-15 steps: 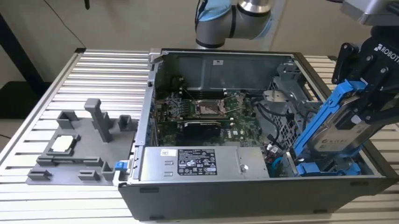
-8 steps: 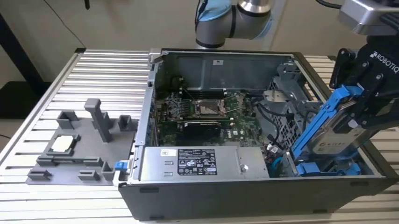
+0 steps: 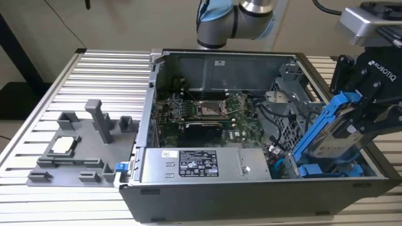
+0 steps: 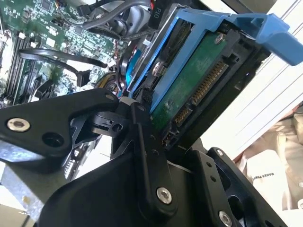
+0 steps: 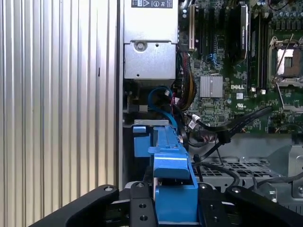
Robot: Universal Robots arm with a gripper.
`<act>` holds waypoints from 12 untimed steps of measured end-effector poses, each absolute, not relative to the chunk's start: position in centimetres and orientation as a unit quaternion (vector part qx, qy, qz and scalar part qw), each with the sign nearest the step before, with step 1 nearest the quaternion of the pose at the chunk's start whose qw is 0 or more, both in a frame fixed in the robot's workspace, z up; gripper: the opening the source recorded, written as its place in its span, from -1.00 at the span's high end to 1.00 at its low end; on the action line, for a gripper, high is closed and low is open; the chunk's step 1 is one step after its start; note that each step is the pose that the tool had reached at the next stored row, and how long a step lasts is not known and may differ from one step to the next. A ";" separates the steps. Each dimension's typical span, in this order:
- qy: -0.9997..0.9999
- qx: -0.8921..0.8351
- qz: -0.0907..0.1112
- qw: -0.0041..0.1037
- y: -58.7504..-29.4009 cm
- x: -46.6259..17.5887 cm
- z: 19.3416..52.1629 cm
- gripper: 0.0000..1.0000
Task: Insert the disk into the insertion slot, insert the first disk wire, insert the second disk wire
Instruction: 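Insert the disk into the insertion slot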
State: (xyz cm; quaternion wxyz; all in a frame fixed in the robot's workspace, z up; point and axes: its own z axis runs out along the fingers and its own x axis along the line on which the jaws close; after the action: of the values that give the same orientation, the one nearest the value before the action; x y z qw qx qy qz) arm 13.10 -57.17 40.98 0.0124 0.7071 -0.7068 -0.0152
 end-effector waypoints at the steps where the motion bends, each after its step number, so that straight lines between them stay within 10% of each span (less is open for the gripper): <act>1: -0.707 0.707 -0.015 0.012 -57.2 13.1 40.9 0.35; 12: -0.707 0.707 -0.015 0.012 -57.2 13.2 38.7 0.35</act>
State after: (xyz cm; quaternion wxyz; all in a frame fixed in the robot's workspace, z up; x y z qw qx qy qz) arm 13.19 -57.17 38.74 0.0122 0.7071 -0.7068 -0.0154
